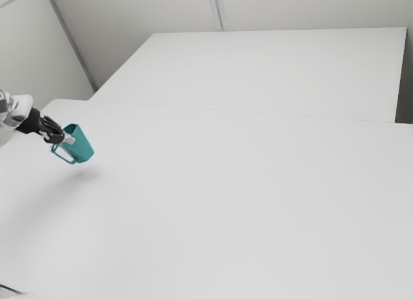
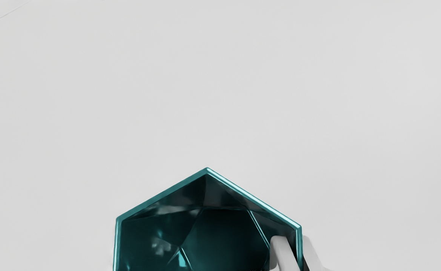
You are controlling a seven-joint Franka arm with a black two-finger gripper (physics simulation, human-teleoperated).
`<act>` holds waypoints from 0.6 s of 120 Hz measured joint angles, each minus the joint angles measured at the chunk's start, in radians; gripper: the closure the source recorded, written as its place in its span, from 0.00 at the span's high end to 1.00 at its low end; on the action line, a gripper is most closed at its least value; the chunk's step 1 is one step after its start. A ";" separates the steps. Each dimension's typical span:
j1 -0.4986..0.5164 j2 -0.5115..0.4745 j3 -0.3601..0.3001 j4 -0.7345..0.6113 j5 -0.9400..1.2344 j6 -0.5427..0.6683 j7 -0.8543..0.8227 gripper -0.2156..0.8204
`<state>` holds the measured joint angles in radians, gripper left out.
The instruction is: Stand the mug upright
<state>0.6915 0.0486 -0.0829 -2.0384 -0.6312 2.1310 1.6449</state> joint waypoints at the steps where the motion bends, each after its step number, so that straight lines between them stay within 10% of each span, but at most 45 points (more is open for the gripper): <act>1: -0.028 -0.003 0.017 -0.001 0.013 0.000 -0.009 0.03; 13: -0.276 -0.023 0.123 -0.005 0.177 0.001 -0.135 0.03; 40: -0.591 -0.010 0.141 0.001 0.545 0.017 -0.466 0.03; 72: -0.568 0.034 0.141 0.001 0.680 0.065 -0.793 0.03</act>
<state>0.1232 0.0823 0.0581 -2.0372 0.0483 2.1955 0.8521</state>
